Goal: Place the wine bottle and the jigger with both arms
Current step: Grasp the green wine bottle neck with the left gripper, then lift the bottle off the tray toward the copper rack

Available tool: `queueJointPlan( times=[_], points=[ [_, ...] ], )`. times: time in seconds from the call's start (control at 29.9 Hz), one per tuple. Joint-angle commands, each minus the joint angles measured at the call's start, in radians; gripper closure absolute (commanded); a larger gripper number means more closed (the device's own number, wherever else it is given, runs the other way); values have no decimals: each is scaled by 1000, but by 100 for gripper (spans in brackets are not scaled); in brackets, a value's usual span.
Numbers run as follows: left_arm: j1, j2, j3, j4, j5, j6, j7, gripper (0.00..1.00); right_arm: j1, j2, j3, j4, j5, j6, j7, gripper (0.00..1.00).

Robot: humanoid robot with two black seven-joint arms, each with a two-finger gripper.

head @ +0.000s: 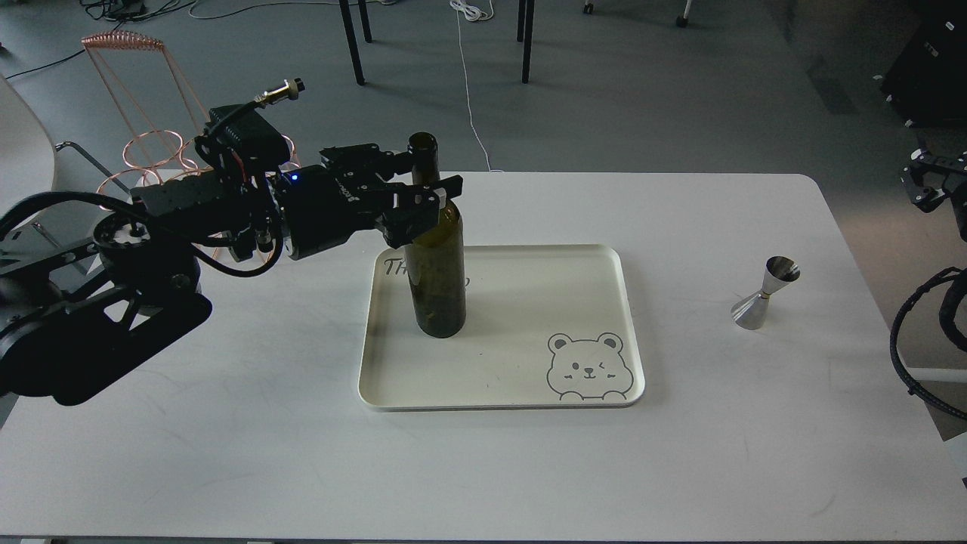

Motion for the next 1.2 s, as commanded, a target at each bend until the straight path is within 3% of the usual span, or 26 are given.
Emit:
queueJointPlan(
  times=[0.0,0.17,0.8,1.17],
  points=[
    [0,3,-2,0,19,2,0,55,-1,1,0,0,-1,0,1,0],
    [0,2,-3,0,22,2,0,57,-1,1,0,-12,-1,0,1,0],
    [-35,71,-14,-58,10,17,-6,90,-1,1,-3,-17,-1,0,1,0],
    [-170,293,-46,-48,-139,-5,-19,90,8,0,-5,-37,-2,0,1,0]
  ],
)
